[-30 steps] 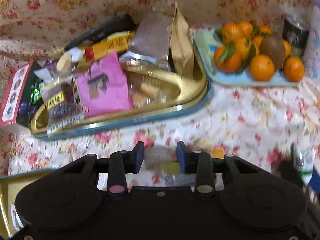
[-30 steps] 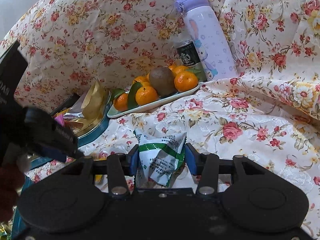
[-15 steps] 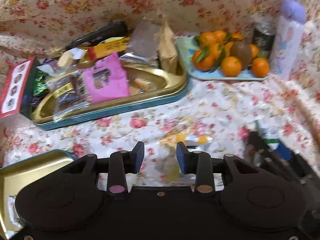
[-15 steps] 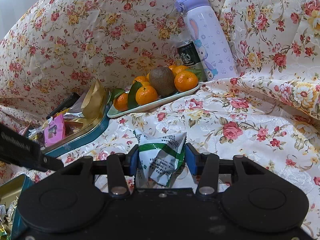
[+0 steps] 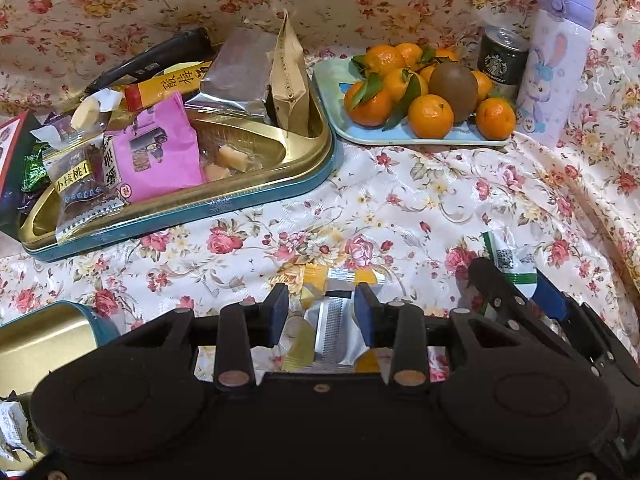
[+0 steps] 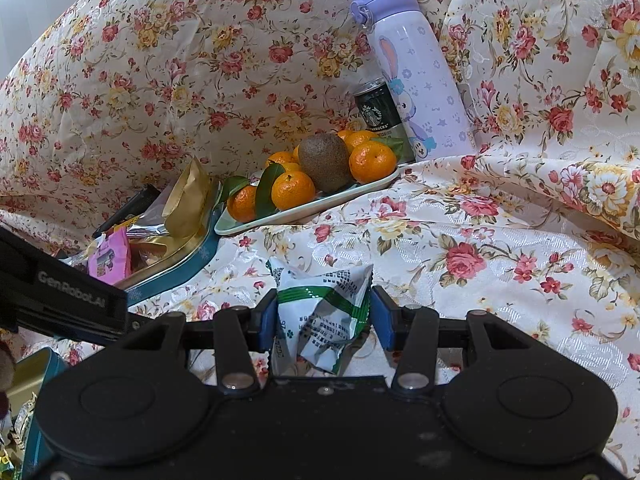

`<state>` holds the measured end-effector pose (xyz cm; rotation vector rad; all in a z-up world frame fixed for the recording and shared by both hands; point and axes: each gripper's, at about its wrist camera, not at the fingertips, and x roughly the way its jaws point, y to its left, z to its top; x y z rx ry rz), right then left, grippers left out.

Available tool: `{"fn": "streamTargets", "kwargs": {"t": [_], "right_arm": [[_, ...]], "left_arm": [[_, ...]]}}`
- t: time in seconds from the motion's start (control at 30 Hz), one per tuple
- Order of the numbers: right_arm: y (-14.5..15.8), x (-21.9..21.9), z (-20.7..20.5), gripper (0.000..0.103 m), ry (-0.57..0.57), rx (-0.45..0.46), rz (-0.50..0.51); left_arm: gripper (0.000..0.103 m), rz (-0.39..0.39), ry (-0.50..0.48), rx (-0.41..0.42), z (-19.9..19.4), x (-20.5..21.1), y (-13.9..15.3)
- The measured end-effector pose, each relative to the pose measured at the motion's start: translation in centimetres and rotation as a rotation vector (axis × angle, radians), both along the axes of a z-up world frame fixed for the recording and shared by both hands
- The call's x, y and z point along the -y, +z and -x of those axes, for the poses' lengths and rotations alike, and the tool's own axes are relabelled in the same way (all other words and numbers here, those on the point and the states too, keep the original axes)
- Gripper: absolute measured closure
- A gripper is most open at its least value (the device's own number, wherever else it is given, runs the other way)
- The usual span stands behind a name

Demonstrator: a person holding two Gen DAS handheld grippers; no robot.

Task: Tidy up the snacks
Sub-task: 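Grasp the green-and-white packet with the right gripper while the left gripper approaches the silver packet, then close the left gripper on the silver-and-yellow packet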

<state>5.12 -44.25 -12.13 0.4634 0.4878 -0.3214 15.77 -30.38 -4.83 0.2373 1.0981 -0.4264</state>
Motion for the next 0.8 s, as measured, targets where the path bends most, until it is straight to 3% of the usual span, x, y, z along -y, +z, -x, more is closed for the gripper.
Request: {"fn": "streamTargets", "kwargs": {"t": [0.33, 0.73, 0.8], "right_arm": [[0.0, 0.0, 0.0, 0.052, 0.000, 0.000, 0.000], [0.0, 0.0, 0.0, 0.052, -0.001, -0.001, 0.001], [-0.1, 0.0, 0.0, 0.052, 0.000, -0.002, 0.002]], "left_arm": [[0.056, 0.029, -0.022, -0.006, 0.3, 0.2, 0.1], [0.055, -0.052, -0.071, 0.043, 0.5, 1.6, -1.0], [0.051, -0.064, -0.066, 0.022, 0.2, 1.7, -1.8]]}}
